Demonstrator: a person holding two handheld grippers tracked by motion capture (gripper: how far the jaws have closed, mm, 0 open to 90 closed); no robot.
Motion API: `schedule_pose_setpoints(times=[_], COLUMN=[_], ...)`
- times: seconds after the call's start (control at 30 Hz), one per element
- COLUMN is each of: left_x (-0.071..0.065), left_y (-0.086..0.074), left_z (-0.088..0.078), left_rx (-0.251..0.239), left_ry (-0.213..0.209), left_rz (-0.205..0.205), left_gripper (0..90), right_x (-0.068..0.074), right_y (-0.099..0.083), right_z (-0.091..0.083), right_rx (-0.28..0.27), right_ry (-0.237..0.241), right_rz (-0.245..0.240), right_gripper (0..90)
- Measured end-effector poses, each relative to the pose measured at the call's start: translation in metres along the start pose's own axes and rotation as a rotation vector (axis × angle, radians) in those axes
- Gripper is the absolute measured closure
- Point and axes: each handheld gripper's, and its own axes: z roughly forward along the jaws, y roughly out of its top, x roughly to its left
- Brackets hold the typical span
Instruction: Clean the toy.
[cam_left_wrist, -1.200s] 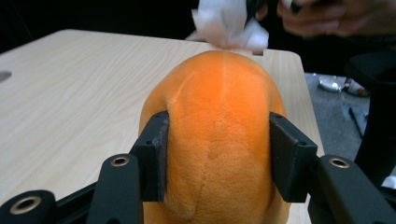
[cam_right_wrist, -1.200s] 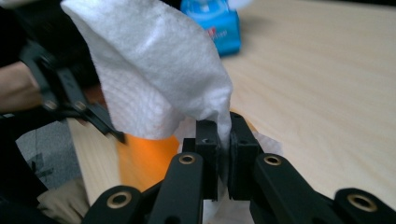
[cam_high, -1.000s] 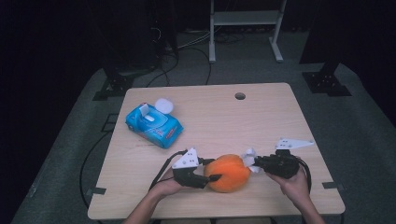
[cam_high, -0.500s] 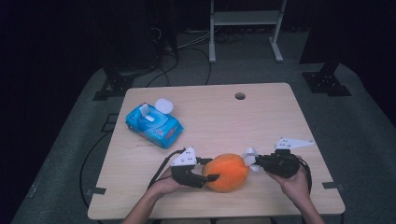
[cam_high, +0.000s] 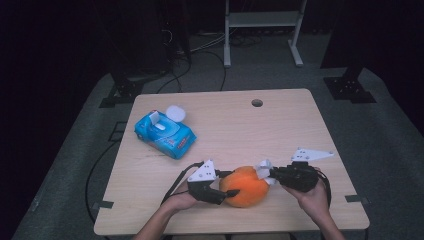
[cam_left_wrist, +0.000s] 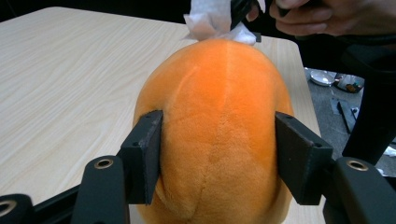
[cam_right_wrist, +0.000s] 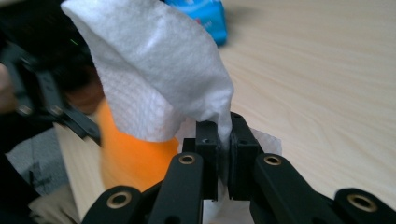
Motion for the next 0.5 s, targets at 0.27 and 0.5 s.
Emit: schedule_pose_setpoints(times=[0.27,0.5], left_x=[-0.006,-0.004], left_y=[0.004,0.003], left_z=[0.003,0.002], left_rx=[-0.008,-0.024], left_ry=[0.009,0.018], left_rz=[0.010,-0.008], left_gripper=[39.0,39.6], right_x=[0.023,-0.009], right_y=[0.009,-0.007], right_z=[0.012,0.000], right_rx=[-0.002,0.020], right_ry=[0.090,-0.009], right_rz=[-0.069,-0.006], right_gripper=[84.4,84.3])
